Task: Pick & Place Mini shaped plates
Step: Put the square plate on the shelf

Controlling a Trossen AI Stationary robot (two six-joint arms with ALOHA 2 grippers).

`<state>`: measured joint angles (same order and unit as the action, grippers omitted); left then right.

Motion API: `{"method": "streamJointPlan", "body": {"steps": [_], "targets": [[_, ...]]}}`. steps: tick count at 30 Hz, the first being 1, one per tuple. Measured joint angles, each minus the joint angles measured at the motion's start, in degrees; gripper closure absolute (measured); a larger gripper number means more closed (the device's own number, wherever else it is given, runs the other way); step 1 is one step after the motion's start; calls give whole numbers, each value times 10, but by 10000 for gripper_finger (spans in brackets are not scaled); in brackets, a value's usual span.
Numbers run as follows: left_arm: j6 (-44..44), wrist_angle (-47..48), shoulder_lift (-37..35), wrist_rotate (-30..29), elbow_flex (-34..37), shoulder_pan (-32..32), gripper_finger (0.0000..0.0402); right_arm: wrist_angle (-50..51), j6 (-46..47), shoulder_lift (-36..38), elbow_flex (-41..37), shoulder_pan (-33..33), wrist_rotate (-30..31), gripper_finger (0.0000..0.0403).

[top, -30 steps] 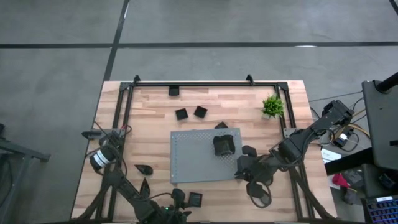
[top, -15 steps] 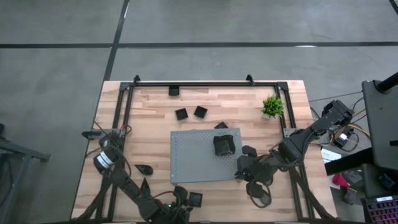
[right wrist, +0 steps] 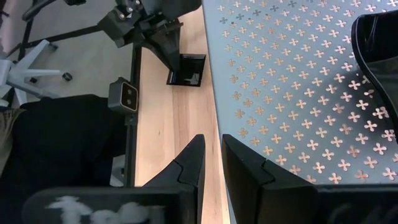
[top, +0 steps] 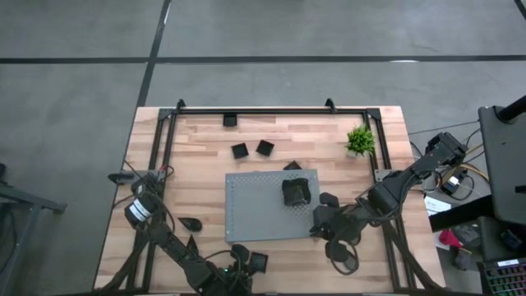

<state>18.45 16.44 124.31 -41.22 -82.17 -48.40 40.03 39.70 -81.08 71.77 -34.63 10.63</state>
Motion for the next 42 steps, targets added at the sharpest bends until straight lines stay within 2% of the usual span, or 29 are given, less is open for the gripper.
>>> {"method": "streamJointPlan", "body": {"steps": [2, 18, 28, 36, 42], "targets": [[4, -1, 0, 3, 0, 0, 395, 0, 0, 0, 0, 0, 0, 351], [13, 30, -22, 0, -51, -11, 401, -1, 2, 0, -6, 0, 0, 351], [-54, 40, -25, -28, -112, -14, 401, -2, -2, 0, -3, -8, -1, 351], [-66, 187, -27, -84, -224, -14, 401, -2, 0, 0, -3, -20, -1, 351], [-66, 320, -28, -179, -313, -11, 401, -2, 3, 0, -3, -20, -1, 351]]}}
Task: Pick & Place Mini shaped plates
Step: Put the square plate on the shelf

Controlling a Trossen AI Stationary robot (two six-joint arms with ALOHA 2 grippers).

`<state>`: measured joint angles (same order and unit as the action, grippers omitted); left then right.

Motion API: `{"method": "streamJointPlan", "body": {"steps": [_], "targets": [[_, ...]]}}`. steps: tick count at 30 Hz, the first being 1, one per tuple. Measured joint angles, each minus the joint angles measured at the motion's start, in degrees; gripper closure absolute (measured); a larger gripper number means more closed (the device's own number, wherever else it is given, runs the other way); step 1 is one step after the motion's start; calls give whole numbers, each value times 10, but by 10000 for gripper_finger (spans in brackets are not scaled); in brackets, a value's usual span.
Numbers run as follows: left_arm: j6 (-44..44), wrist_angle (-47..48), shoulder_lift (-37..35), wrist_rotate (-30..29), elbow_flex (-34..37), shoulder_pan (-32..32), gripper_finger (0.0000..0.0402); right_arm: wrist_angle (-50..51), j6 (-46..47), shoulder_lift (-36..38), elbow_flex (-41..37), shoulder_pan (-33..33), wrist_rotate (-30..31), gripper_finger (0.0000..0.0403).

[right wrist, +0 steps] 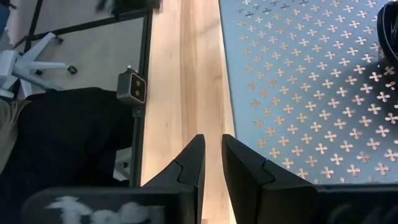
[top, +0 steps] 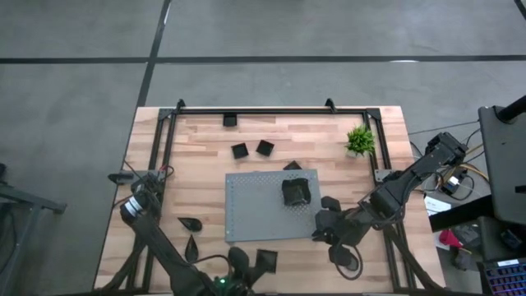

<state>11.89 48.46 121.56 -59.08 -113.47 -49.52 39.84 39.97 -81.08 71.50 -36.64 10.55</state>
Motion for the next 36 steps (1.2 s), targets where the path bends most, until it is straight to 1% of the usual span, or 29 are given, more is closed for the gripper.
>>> {"method": "streamJointPlan", "body": {"steps": [3, 5, 7, 10, 15, 17, 24, 29, 31, 33, 36], "targets": [[2, 46, -1, -45, -26, 7, 401, -4, 0, 0, -2, 0, 1, 351], [6, 78, -1, -63, -34, 18, 401, -4, 0, 0, -2, 0, 1, 351], [16, 110, -1, -59, -36, 36, 401, -11, -1, 0, -2, 0, 2, 351], [44, 170, -1, -36, -35, 66, 401, -25, -8, 0, -3, 0, 2, 351], [101, 252, -1, -32, -35, 116, 401, -36, -17, 0, -3, 0, 2, 351], [107, 262, -1, -6, -35, 136, 401, -37, -24, 0, -3, 0, 2, 351], [90, 260, -8, 106, -34, 187, 401, -42, -38, 0, -4, 0, 3, 351], [70, 222, -33, 110, -31, 191, 401, -42, -42, 0, -5, 0, 2, 351], [51, 185, -50, 129, -17, 191, 401, -42, -44, 0, -5, 0, 2, 351], [34, 154, -70, 152, 7, 192, 401, -42, -45, 0, -5, 0, 2, 351], [29, 116, -103, 155, 64, 193, 402, -42, -46, 0, -6, 0, 2, 351]]}}
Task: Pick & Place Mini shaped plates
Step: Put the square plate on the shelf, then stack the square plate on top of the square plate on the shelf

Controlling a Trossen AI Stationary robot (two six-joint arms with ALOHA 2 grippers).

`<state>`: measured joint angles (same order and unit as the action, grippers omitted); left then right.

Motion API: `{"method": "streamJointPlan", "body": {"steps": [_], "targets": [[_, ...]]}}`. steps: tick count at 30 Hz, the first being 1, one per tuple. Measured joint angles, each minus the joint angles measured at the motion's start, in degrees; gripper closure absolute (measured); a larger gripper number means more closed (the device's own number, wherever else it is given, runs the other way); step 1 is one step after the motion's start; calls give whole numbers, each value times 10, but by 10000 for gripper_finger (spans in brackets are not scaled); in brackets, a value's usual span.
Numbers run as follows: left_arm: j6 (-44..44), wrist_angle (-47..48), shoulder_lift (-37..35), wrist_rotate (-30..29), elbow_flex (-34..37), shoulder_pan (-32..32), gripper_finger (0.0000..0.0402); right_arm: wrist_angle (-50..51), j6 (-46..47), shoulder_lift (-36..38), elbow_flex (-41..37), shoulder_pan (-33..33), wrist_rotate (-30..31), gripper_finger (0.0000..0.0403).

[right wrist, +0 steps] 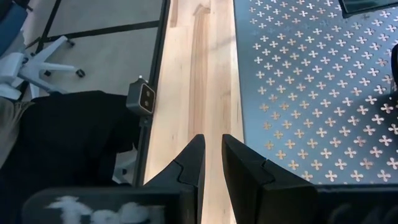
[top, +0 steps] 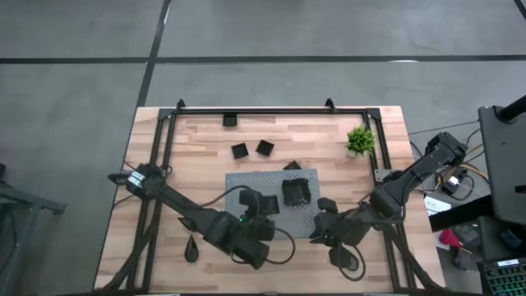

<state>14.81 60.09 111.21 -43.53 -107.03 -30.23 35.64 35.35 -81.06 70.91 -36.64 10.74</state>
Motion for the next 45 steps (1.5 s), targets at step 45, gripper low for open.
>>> {"method": "streamJointPlan", "body": {"steps": [45], "targets": [[-25, -281, -142, 64, 267, 41, 348, 0, -45, 0, 0, 0, -2, 351]]}}
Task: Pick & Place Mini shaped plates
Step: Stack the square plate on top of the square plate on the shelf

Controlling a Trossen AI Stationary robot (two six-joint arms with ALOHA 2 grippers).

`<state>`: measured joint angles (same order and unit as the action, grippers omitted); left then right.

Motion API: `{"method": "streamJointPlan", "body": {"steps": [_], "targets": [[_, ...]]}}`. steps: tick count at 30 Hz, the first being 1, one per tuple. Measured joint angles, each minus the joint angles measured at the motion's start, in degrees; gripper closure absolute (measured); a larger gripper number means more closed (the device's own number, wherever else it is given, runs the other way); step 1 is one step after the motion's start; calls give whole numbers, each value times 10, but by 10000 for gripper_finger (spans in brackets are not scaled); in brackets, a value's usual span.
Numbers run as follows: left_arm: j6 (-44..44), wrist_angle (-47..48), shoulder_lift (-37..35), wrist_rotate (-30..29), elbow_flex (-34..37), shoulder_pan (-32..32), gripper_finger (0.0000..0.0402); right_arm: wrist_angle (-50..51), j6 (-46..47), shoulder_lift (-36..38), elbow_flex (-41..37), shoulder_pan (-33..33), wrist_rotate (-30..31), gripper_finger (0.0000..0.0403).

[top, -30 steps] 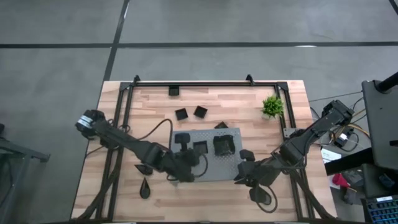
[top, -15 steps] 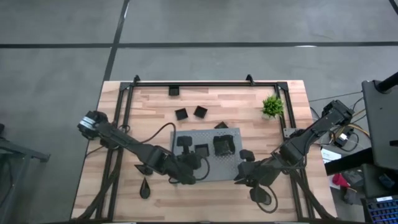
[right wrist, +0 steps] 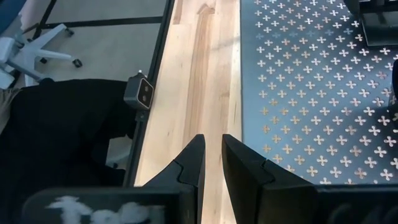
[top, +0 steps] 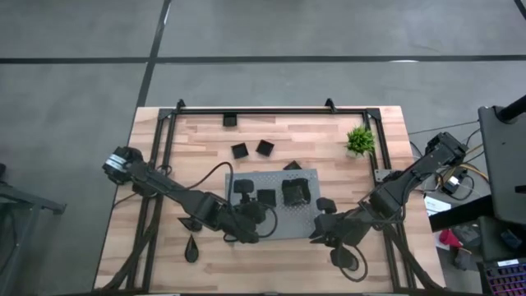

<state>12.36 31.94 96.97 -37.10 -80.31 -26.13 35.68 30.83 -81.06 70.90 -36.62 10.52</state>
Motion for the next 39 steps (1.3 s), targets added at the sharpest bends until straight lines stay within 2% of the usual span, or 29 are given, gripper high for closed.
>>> {"method": "streamJointPlan", "body": {"steps": [5, 11, 18, 27, 33, 39], "targets": [[15, -1, -2, 0, -1, -2, 318, 0, 5, 0, 0, 0, 0, 351], [37, -8, -9, 1, -34, -22, 303, -2, 113, -1, 0, 0, 12, 351], [-4, -103, -9, 2, -44, -61, 305, -5, 41, -4, -7, 0, 11, 351], [-36, -190, -9, -1, -37, -110, 303, -16, 51, 0, -9, -3, 18, 351], [-107, -326, -9, 1, 1, -133, 303, -19, 17, 33, -2, -3, 40, 376], [-140, -496, -9, 2, 90, -154, 303, -16, 3, 79, -2, -7, 95, 394]]}}
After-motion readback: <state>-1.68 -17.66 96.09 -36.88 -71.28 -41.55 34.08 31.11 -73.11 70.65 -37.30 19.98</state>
